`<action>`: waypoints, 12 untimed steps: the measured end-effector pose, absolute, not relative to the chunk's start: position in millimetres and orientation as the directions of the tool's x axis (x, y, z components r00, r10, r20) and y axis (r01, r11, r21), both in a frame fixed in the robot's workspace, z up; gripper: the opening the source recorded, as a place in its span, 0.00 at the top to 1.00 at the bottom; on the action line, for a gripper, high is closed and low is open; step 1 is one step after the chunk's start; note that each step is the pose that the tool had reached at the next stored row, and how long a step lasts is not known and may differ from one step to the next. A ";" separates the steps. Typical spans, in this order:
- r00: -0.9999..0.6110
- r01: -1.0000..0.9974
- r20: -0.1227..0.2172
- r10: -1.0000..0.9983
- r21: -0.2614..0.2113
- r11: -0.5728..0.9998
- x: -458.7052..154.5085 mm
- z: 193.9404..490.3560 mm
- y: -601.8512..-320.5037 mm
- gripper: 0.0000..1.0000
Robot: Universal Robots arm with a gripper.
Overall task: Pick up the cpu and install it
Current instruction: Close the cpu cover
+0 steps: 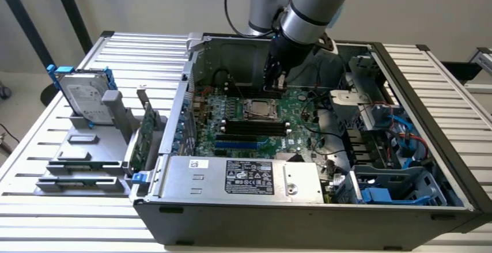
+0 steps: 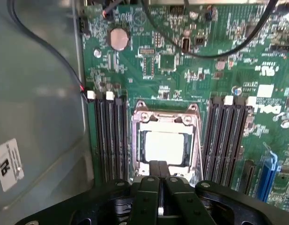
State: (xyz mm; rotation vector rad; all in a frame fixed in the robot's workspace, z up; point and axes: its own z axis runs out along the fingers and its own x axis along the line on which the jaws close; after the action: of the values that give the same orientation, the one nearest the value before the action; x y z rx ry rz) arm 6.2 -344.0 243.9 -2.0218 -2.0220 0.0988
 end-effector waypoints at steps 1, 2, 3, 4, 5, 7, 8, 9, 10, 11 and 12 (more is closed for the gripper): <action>0.018 0.969 0.148 0.989 -0.245 0.019 2.8 243.4 -344.0 0.89; 0.018 0.969 0.149 0.989 -0.246 0.020 -0.6 242.8 -344.0 0.89; 0.017 0.969 0.149 0.989 -0.246 0.020 -3.8 242.2 -344.0 0.89; 0.017 0.969 0.149 0.989 -0.247 0.021 -6.7 241.3 -344.0 0.89; 0.017 0.969 0.149 0.989 -0.248 0.021 -9.2 240.4 -344.0 0.89; 0.017 0.968 0.149 0.989 -0.249 0.021 -11.1 238.1 -344.2 0.89; 0.017 0.968 0.149 0.989 -0.250 0.021 -11.3 236.6 -344.3 0.89; 0.017 0.968 0.149 0.989 -0.251 0.021 -11.5 235.0 -344.4 0.89; 0.017 0.968 0.149 0.989 -0.251 0.021 -11.7 233.4 -344.5 0.89; 0.018 0.967 0.149 0.989 -0.253 0.021 -12.0 231.9 -344.7 0.89; 0.018 0.967 0.149 0.989 -0.254 0.021 -12.2 230.1 -344.9 0.89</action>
State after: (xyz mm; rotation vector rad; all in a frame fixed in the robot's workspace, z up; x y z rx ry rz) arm -12.2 -344.9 230.1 -2.0141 -2.0173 0.1086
